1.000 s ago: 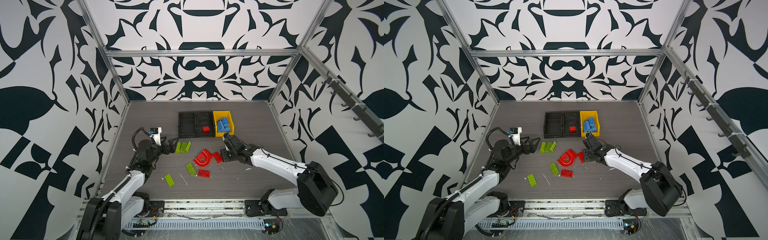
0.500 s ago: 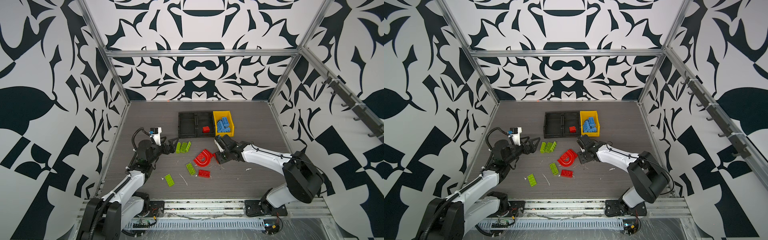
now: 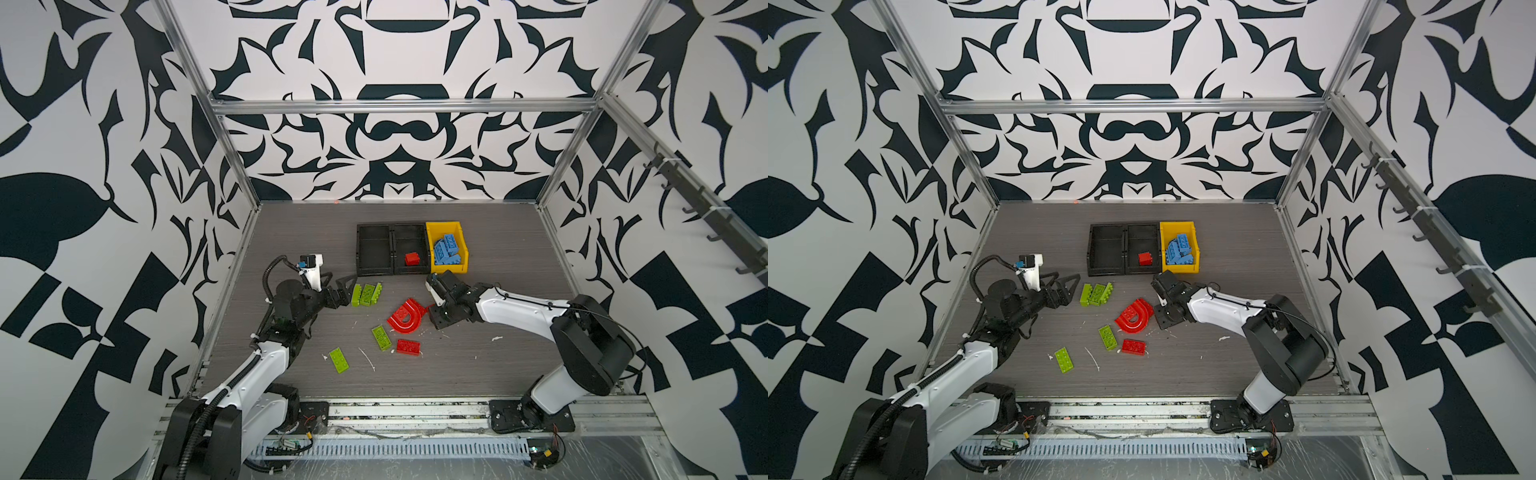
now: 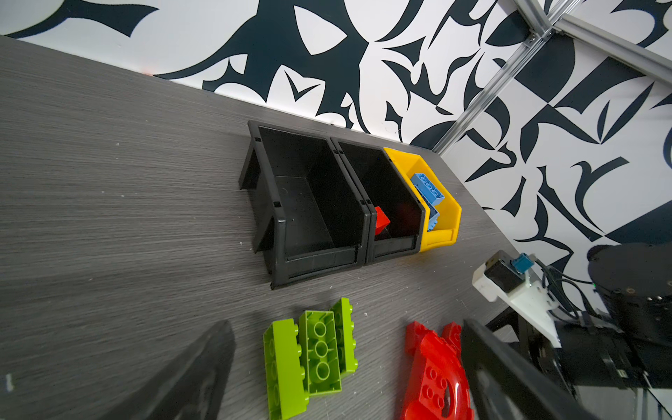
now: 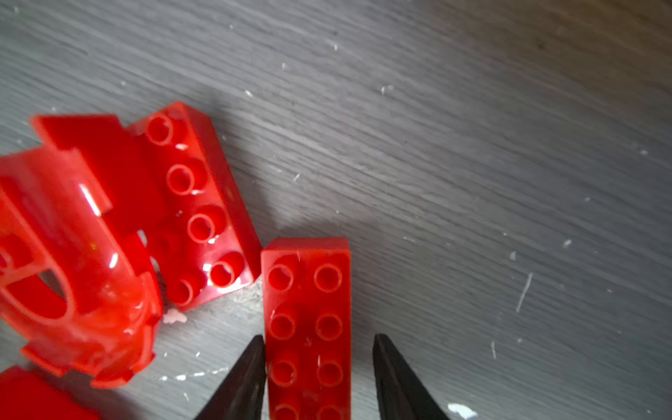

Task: Sort the legos into containers by color
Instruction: Pick up the lego from the center of the table, then place the lego in the container.

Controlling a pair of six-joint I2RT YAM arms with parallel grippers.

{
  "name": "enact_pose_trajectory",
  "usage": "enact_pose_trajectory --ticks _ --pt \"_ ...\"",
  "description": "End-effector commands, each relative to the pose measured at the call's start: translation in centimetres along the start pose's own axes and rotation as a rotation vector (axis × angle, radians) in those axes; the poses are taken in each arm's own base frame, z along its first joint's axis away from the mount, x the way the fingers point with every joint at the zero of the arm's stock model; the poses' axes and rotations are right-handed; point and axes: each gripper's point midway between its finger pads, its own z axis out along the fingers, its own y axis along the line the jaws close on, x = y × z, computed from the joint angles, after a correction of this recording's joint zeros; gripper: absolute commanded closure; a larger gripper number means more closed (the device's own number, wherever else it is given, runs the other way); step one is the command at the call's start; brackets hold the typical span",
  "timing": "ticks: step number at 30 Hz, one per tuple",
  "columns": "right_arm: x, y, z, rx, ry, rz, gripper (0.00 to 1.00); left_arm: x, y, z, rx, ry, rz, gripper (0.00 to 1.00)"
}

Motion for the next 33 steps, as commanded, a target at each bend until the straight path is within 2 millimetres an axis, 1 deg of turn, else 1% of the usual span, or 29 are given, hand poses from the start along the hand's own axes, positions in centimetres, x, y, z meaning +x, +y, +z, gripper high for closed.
enact_pose_trajectory --ticks 1,4,8,11,14,18,21,23,26,30,33 --pt "-1.4 0.1 -0.4 0.010 -0.039 0.007 0.54 0.2 0.0 -0.2 0.000 0.000 0.004 0.01" --pt "-1.2 0.2 -0.1 0.008 -0.028 0.014 0.57 0.2 0.0 -0.2 -0.001 0.000 0.002 0.01" --pt "-1.2 -0.1 -0.2 0.022 -0.025 0.015 0.61 0.1 0.0 -0.1 0.000 0.000 0.003 0.01" --pt "-1.6 -0.2 -1.0 0.033 -0.039 0.021 0.63 0.1 0.0 -0.1 -0.001 -0.001 0.003 0.00" --pt "-2.7 0.1 -2.3 0.020 -0.087 0.028 0.64 0.2 0.1 -0.1 -0.003 0.001 0.001 0.01" --pt "-5.1 0.8 -4.1 -0.011 -0.168 0.034 0.64 0.1 0.0 -0.1 -0.001 -0.001 0.003 0.01" --pt "-7.0 1.2 -5.0 -0.024 -0.218 0.025 0.65 0.2 0.1 -0.1 -0.003 0.001 0.003 0.01" --pt "-8.7 1.8 -5.8 -0.043 -0.254 0.014 0.64 0.2 0.1 -0.1 -0.004 0.000 0.002 0.00" --pt "-11.7 1.8 -6.9 -0.030 -0.328 0.013 0.64 0.3 0.2 -0.1 -0.007 0.002 0.002 0.01" --pt "-15.8 1.5 -7.0 -0.037 -0.381 0.020 0.64 0.2 0.1 -0.1 -0.007 -0.001 0.005 0.01" --pt "-18.0 0.9 -5.7 -0.036 -0.383 0.024 0.63 0.1 0.2 -0.3 -0.015 -0.003 0.014 0.00"
